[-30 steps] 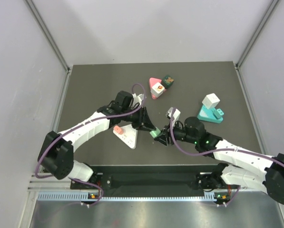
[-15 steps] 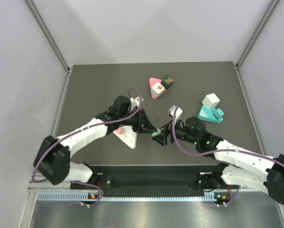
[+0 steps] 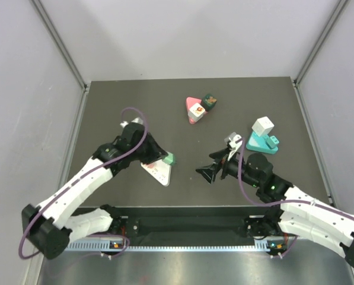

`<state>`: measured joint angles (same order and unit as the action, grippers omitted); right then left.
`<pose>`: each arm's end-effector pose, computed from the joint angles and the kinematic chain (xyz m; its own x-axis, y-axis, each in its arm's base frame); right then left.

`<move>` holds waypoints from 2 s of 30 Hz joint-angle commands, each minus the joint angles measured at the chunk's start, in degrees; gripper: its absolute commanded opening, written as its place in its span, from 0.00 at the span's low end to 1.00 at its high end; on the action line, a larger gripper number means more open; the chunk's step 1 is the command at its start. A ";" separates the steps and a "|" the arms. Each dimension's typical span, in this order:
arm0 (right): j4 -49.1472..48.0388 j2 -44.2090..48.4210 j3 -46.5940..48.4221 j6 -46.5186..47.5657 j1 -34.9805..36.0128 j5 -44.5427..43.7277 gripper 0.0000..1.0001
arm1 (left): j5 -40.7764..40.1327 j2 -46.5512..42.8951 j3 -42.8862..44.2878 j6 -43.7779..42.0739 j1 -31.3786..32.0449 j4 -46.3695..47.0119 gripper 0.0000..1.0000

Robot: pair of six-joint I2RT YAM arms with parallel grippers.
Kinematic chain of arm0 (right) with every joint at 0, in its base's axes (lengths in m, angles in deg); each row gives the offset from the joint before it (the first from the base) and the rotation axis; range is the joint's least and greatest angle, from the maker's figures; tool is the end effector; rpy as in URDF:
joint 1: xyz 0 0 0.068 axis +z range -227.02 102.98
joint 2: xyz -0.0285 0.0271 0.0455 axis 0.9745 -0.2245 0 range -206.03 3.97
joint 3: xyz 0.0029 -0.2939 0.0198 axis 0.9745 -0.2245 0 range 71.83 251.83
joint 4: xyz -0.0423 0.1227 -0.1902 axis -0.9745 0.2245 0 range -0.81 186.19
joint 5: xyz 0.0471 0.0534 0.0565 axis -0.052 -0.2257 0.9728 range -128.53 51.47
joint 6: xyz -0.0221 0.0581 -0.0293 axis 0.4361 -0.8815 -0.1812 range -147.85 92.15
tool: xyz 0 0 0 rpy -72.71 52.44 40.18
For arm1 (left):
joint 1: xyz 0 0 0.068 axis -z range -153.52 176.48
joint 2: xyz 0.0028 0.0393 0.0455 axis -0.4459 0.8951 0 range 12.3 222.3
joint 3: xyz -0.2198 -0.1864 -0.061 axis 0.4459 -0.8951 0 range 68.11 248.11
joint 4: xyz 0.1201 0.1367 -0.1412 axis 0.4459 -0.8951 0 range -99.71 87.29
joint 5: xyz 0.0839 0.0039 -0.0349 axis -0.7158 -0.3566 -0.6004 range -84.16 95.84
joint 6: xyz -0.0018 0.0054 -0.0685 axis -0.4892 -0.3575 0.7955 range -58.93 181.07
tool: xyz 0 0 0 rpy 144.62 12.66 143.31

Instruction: Insert the plug

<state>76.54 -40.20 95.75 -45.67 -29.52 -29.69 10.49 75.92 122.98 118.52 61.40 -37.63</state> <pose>0.1028 0.1247 0.2792 -0.3395 0.0770 -0.9375 -0.7642 0.5585 0.3226 0.1651 -0.1208 0.3079 -0.8260 -0.4480 -0.3421 -0.1445 0.7549 -0.6398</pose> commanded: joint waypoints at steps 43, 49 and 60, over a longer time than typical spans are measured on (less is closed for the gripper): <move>2.36 7.07 -5.03 1.48 -0.40 -0.76 1.00 | -40.94 12.94 6.48 44.68 20.45 -31.27 0.00; 2.01 6.81 -5.20 1.74 -0.48 -0.84 1.00 | -40.50 13.20 4.54 44.85 20.45 -29.51 0.00; 1.83 6.54 -5.47 1.74 -0.66 -0.93 1.00 | -39.80 15.93 4.89 44.15 20.45 -29.68 0.00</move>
<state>80.04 -33.92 90.18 -44.78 -29.96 -30.91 -28.44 91.74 127.92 162.15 81.62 -67.22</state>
